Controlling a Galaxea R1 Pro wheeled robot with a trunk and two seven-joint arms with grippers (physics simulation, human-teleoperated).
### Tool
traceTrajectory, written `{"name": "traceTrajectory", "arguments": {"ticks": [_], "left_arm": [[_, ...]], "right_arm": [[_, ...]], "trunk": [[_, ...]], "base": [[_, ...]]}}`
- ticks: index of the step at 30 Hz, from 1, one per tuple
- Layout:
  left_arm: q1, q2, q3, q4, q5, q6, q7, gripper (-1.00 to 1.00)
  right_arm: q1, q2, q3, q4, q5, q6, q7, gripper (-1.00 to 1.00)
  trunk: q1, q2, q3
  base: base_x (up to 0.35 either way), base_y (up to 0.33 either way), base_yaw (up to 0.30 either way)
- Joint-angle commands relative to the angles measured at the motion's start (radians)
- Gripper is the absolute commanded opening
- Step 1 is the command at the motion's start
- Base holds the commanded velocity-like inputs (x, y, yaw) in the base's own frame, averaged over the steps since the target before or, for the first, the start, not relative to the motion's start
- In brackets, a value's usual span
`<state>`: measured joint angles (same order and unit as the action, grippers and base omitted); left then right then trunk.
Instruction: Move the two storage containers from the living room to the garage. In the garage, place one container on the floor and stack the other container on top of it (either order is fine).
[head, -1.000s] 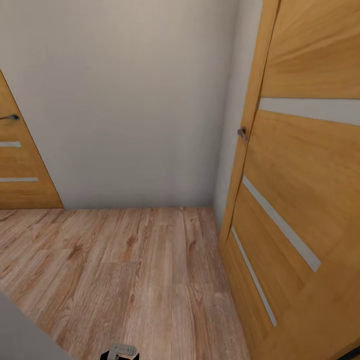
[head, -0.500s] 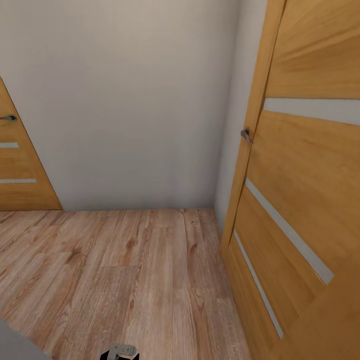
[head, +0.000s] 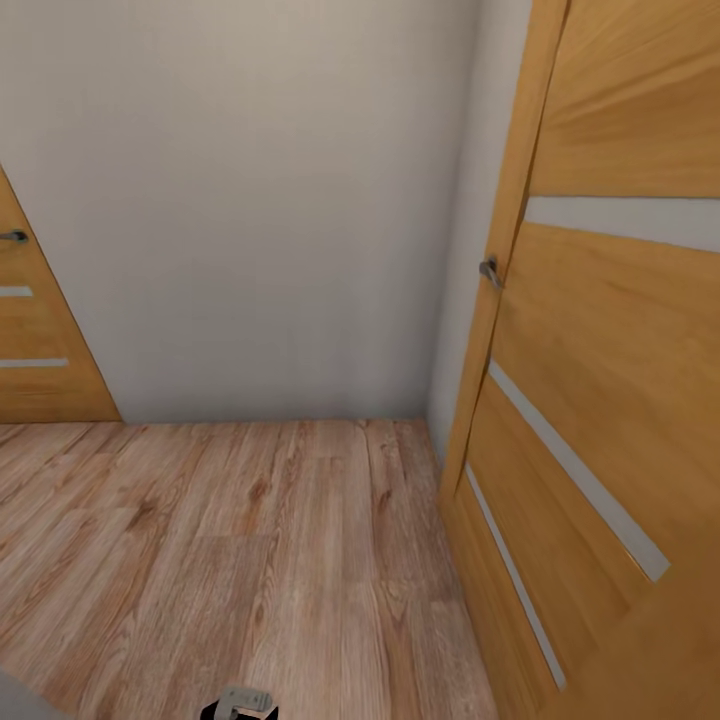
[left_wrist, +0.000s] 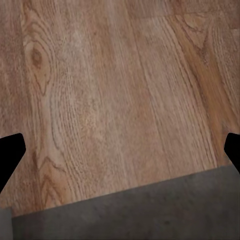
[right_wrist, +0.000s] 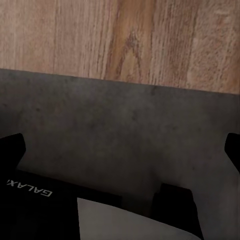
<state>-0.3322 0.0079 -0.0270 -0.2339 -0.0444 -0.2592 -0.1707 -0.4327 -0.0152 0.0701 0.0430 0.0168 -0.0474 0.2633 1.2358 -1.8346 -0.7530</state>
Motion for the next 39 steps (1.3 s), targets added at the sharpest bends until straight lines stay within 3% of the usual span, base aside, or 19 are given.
{"name": "traceTrajectory", "arguments": {"ticks": [1,39], "left_arm": [[-0.001,0.000,-0.002,0.001,-0.005,-0.004,0.000,1.00],[-0.001,0.000,-0.002,0.001,-0.005,-0.005,0.000,1.00]], "right_arm": [[-0.001,0.000,0.007,0.003,0.002,-0.005,0.002,1.00],[-0.001,0.000,0.007,0.003,0.002,-0.005,0.002,1.00]], "trunk": [[0.000,0.000,-0.001],[0.000,0.000,-0.001]], "base": [[0.099,-0.002,0.000],[0.124,0.000,0.000]]}}
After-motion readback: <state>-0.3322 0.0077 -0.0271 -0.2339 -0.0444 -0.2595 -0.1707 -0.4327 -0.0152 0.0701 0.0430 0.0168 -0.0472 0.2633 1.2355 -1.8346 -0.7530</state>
